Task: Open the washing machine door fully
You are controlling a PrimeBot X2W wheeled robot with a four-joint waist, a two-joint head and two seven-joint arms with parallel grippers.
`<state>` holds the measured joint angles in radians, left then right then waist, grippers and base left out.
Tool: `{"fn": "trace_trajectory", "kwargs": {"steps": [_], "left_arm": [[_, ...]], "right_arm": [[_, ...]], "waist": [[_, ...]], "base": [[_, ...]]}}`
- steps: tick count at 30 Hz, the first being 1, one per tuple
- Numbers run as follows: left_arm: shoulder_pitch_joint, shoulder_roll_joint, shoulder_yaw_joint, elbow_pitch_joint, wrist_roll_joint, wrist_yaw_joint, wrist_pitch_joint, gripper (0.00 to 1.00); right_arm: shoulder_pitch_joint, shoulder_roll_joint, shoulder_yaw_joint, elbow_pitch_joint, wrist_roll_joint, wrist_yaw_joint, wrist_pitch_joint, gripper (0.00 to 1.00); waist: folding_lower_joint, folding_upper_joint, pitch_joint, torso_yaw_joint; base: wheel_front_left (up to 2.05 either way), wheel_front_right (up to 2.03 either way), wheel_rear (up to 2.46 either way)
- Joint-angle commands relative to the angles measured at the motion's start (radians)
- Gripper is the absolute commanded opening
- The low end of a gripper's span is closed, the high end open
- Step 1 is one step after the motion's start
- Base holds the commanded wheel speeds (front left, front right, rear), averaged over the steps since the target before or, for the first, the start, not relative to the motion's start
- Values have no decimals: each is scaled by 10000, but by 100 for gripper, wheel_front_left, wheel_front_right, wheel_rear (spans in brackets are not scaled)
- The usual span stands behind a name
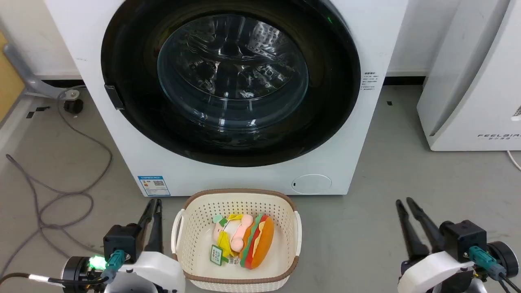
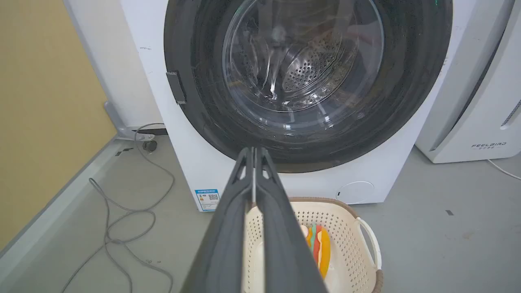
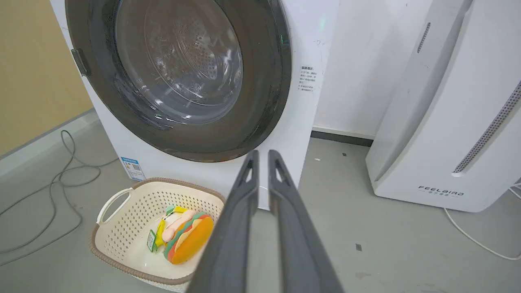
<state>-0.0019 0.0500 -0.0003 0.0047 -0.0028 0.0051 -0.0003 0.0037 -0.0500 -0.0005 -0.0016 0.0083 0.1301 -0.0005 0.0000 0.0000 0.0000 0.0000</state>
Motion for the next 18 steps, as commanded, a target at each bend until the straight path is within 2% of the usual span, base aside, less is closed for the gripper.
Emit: {"fn": "trace_trajectory", "kwargs": {"steps": [1,10,11,12,18], "left_arm": [[-1,0,-5,4,0,2,-4,100],[-83,0,-120,190,-119,-5,-193,100],[-89,0,-134,204,-128,-6,-214,100],[-94,0,-147,218,-141,-8,-235,100],[-114,0,-209,259,-307,-25,-361,100]], "right_arm": [[0,0,-2,2,3,0,-5,100],[-1,0,-6,145,128,0,-188,100],[-1,0,-6,163,149,0,-209,23],[-1,0,-2,183,169,1,-230,0],[-8,0,9,299,438,1,-358,0]], "waist": [[0,0,0,0],[0,0,-3,3],[0,0,-3,4],[0,0,-4,5],[0,0,-6,8]], "base": [[0,0,0],[0,0,0],[0,0,0],[0,0,0],[0,0,0]]}}
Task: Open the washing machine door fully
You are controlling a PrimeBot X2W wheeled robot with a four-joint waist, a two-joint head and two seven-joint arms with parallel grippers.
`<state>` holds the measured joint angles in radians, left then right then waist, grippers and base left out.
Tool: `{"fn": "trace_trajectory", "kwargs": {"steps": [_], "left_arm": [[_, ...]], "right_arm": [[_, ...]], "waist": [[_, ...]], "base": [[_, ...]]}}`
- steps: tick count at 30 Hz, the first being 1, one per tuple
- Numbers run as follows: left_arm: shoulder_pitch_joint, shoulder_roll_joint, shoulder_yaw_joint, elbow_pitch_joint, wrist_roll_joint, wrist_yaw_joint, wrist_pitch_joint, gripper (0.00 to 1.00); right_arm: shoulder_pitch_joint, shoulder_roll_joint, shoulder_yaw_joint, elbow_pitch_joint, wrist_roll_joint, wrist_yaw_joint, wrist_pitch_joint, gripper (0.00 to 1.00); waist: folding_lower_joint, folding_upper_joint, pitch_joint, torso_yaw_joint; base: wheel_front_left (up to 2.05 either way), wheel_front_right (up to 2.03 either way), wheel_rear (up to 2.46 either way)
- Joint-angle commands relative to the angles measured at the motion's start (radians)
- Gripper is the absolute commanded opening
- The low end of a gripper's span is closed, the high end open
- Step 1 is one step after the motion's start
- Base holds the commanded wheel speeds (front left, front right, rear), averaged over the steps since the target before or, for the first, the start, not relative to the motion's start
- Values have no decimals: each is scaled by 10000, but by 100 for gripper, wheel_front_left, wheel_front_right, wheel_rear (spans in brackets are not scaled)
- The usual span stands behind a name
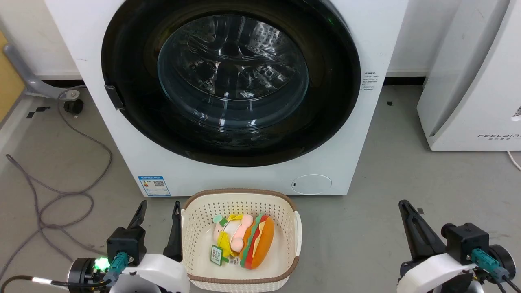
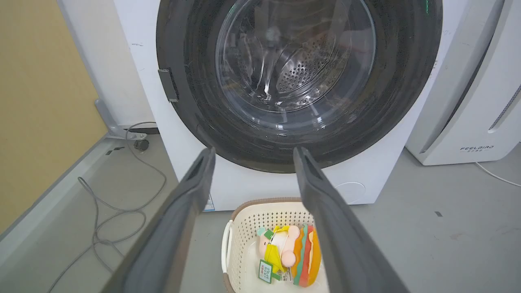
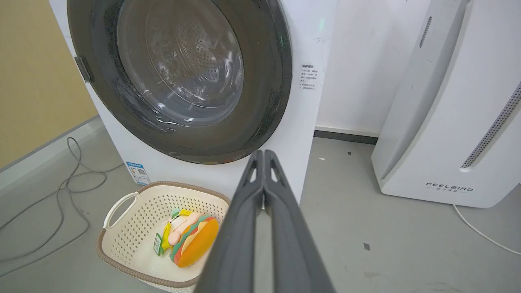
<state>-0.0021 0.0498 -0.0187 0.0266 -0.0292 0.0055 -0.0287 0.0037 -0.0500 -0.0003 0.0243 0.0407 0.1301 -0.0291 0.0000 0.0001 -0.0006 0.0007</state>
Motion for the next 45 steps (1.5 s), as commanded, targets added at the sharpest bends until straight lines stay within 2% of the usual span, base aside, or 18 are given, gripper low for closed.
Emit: {"fn": "trace_trajectory", "kwargs": {"steps": [1,10,25,28,35,45], "left_arm": [[-114,2,-32,46,-76,-31,-98,100],[-145,2,-120,163,-198,-18,-286,100],[-197,3,-295,317,-316,-20,-599,100],[-211,3,-339,312,-352,-27,-662,100],[-317,3,-437,258,-434,-19,-829,100],[-555,3,-542,138,-568,-49,-1017,100]], "right_arm": [[-8,0,17,70,238,1,-93,0],[-69,-1,139,307,1315,1,-283,0],[-651,-1,-81,785,6211,2,-596,0],[-943,-1,-284,1033,7308,2,-659,0],[-1995,-108,-827,1994,8889,3,-826,0],[-3729,-695,-633,3234,10440,3,-983,0]], "waist": [[0,-1,1,1],[0,-1,0,14],[0,-1,-2,34],[0,-1,11,40],[0,-1,143,121],[0,-1,570,245]], "base": [[0,0,0],[0,0,0],[0,0,0],[0,0,0],[0,0,0],[0,0,0]]}}
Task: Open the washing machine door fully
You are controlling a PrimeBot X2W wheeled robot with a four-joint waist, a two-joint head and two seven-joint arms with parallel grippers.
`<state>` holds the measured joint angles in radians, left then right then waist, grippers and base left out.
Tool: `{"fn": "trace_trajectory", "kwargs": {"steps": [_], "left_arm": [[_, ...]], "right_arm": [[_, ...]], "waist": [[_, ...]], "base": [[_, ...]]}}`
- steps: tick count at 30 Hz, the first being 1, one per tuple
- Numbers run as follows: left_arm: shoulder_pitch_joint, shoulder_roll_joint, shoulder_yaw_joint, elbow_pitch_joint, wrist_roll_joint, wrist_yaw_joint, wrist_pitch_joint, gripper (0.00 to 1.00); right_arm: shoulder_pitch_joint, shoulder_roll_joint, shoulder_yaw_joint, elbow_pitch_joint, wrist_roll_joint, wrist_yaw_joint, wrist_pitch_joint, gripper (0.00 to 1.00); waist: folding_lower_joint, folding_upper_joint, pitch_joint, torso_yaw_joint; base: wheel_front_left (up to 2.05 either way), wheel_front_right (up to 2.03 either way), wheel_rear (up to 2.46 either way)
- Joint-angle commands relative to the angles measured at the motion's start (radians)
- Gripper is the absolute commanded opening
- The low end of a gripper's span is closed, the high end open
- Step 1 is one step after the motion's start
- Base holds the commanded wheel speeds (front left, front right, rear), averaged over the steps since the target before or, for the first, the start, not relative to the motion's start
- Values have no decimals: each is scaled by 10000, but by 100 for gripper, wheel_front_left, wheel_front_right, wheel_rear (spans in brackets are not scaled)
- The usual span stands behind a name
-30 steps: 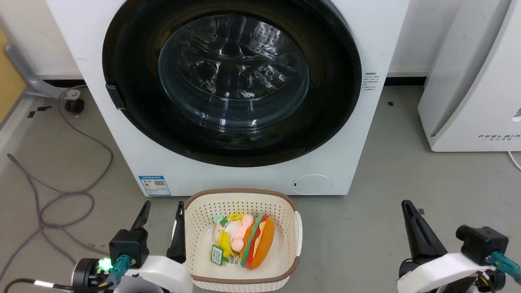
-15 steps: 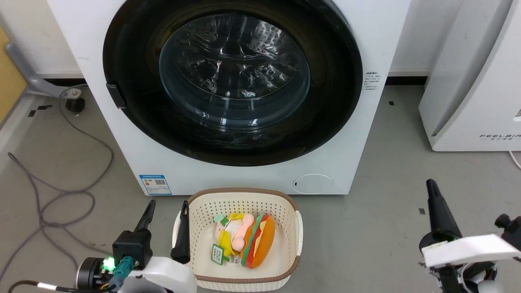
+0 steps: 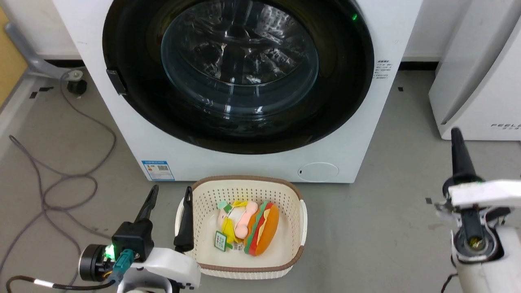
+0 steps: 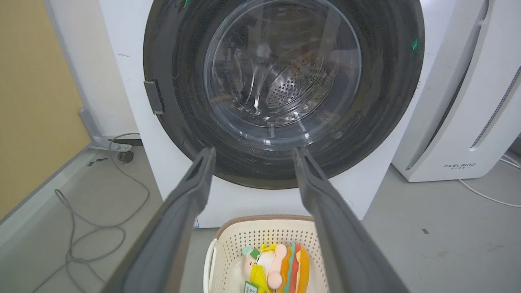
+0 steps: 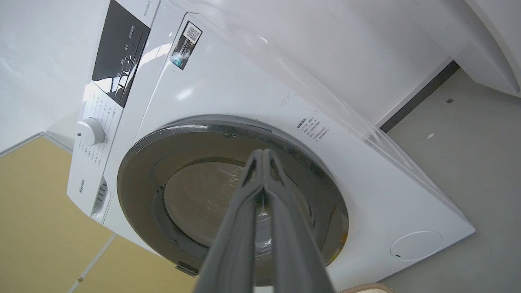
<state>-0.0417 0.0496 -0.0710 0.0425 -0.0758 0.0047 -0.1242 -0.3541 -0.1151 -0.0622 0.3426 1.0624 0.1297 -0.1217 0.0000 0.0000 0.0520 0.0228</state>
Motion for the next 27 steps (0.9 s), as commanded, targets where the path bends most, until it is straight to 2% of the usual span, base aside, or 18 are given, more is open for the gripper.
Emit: {"fn": "trace_trajectory", "kwargs": {"steps": [1,16,23,27], "left_arm": [[-204,5,-30,-38,-115,-54,-83,100],[-852,5,-222,-164,-243,-242,-396,100],[-1095,6,-381,-211,-326,-286,-543,100],[-1225,6,-455,-231,-365,-294,-626,100]], "right_arm": [[-371,-123,43,189,389,7,-76,0],[-4512,-1481,1658,2949,2408,8,-51,0],[-6680,-2074,2986,4743,2740,8,385,0],[-7864,-2267,3877,5599,2759,8,982,0]], "waist": [[0,0,119,43],[0,0,1043,410],[0,0,1360,594],[0,0,1550,670]], "base": [[0,0,0],[0,0,0],[0,0,0],[0,0,0]]}}
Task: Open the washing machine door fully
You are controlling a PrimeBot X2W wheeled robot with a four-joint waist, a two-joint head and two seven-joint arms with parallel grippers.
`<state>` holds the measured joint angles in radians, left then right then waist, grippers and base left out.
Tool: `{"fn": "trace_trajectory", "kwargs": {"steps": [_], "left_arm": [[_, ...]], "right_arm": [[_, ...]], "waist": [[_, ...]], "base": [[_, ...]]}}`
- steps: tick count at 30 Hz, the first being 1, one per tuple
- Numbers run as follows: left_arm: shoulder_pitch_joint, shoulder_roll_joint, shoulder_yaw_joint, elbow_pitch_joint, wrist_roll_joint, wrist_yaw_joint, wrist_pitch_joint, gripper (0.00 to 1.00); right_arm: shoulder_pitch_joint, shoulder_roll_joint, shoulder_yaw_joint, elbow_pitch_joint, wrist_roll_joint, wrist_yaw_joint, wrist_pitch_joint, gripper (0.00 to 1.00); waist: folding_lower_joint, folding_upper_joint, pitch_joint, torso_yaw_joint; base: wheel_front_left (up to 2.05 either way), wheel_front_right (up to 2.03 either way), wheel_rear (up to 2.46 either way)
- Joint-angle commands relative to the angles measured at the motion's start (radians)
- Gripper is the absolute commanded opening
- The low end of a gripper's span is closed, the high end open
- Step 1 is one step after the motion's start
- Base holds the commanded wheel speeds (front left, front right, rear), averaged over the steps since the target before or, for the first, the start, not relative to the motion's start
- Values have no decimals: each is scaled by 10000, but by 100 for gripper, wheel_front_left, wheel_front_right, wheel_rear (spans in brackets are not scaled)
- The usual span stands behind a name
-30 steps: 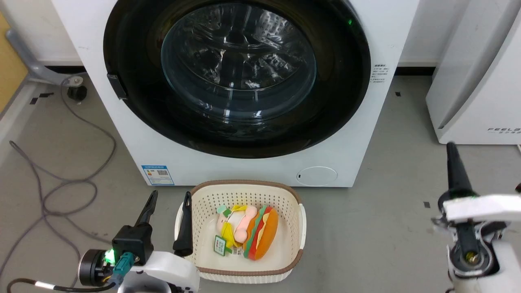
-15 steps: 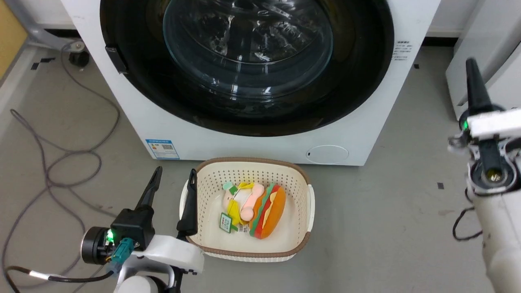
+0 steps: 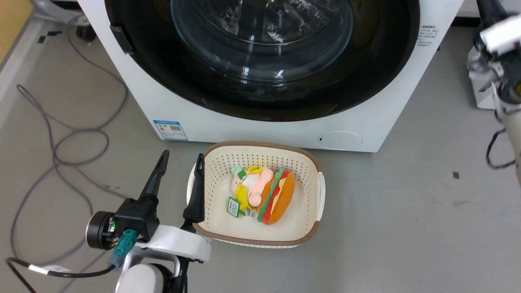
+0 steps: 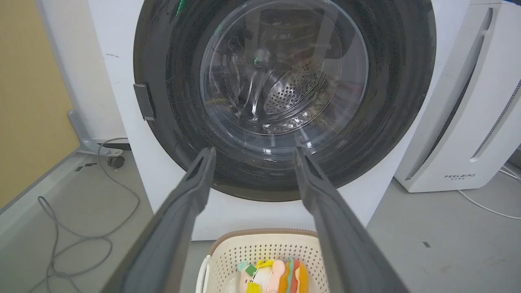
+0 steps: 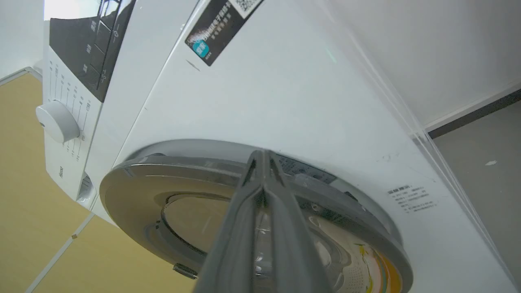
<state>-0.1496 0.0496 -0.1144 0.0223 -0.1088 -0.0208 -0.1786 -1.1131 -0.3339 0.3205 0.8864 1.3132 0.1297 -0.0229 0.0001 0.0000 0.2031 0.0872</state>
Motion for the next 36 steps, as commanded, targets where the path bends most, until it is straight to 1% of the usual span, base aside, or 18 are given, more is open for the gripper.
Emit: {"fn": "trace_trajectory", "kwargs": {"steps": [1,6,12,18,28,35,36], "left_arm": [[-173,6,-41,-33,-45,-38,-103,100],[-326,6,-116,-62,-105,-39,-207,100],[-490,6,-208,-115,-184,-45,-332,100],[-721,6,-306,-167,-300,-54,-458,100],[-1001,6,-481,-128,-477,-51,-666,100],[-1201,6,-640,-107,-553,-23,-813,100],[-1201,6,-640,-107,-553,-23,-813,100]], "right_arm": [[-522,-108,294,321,240,8,207,0],[-1532,-299,1210,946,469,8,1008,0],[-2319,-637,2102,1573,1012,9,1557,0],[-3375,-699,3077,2194,1488,9,2182,0],[-5103,-637,4575,3226,2311,9,3694,0],[-6178,-287,5420,3950,3076,10,4977,0],[-6178,-287,5420,3950,3076,10,4977,0]], "waist": [[-1,0,80,41],[-1,0,323,117],[-1,0,651,184],[-1,0,1096,252],[-1,0,1545,414],[-1,0,1779,467],[-1,0,1779,467]], "base": [[0,0,0],[0,0,0],[0,0,0],[0,0,0],[0,0,0],[0,0,0],[0,0,0]]}}
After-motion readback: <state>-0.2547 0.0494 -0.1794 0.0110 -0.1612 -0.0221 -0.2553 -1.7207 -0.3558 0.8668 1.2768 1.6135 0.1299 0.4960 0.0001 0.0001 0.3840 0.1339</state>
